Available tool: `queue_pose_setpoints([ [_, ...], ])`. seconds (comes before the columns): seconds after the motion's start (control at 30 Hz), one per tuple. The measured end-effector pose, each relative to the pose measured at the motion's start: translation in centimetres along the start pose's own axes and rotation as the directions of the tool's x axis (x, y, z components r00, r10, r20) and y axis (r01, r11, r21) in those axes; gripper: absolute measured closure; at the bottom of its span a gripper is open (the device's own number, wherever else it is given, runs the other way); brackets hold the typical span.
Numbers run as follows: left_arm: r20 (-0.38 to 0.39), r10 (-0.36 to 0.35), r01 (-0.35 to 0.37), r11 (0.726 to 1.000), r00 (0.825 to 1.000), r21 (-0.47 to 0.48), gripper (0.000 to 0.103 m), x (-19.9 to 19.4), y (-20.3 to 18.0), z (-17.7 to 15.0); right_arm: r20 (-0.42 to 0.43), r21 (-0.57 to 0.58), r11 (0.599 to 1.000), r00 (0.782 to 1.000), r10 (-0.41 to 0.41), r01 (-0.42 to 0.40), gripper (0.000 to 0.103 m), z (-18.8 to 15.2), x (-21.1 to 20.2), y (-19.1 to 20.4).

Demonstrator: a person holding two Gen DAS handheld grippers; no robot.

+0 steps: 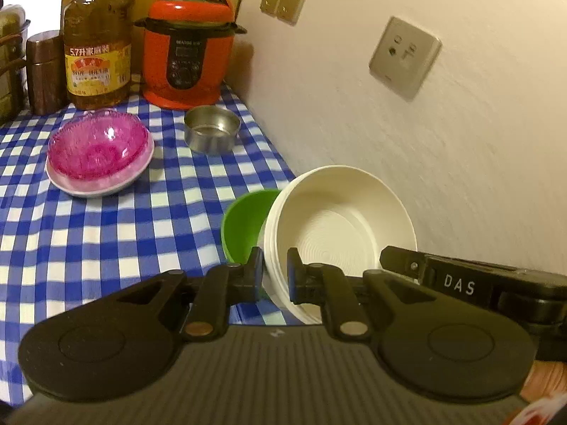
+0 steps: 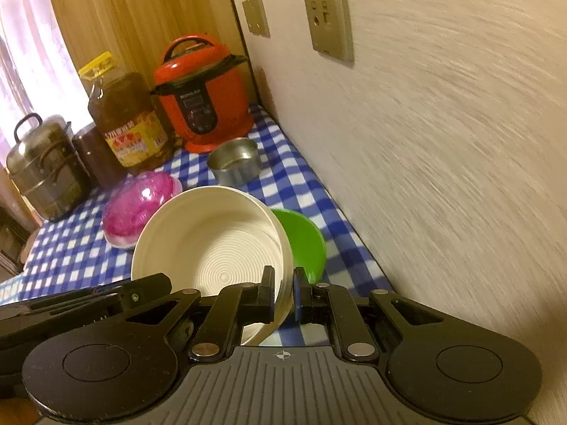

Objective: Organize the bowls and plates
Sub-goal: 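Lift the cream-white bowl with both tools and carry it over the green bowl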

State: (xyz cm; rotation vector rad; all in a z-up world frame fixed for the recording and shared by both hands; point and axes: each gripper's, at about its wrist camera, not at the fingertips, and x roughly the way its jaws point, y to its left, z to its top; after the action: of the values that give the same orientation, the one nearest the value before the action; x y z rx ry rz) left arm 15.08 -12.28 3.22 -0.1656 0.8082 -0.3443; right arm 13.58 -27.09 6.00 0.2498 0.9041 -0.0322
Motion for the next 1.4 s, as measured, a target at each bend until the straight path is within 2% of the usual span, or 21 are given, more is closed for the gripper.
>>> queue_pose_setpoints([
  [0.3, -0.038, -0.007, 0.006, 1.000, 0.999, -0.015, 0.091, -0.6, -0.2, -2.5, -0.031, -0.007, 1.000, 0.999, -0.011, 0.010, 0.093, -2.4, -1.2, -0.8],
  [0.73, -0.068, -0.008, 0.007, 1.000, 0.998, -0.018, 0.091, -0.7, -0.3, -3.6, -0.062, -0.012, 1.000, 0.998, -0.010, 0.009, 0.093, -3.4, -1.2, -1.1],
  [0.97, -0.068, -0.006, 0.005, 1.000, 0.998, -0.015, 0.091, -0.3, -0.3, -3.1, -0.060, -0.013, 1.000, 0.998, -0.008, 0.007, 0.093, -3.3, -0.9, -1.1],
  [1.4, -0.055, -0.005, 0.003, 1.000, 0.998, -0.029, 0.091, 3.1, 0.2, 0.4, -0.037, -0.012, 1.000, 0.999, -0.004, 0.004, 0.093, 0.2, 2.3, -1.3],
])
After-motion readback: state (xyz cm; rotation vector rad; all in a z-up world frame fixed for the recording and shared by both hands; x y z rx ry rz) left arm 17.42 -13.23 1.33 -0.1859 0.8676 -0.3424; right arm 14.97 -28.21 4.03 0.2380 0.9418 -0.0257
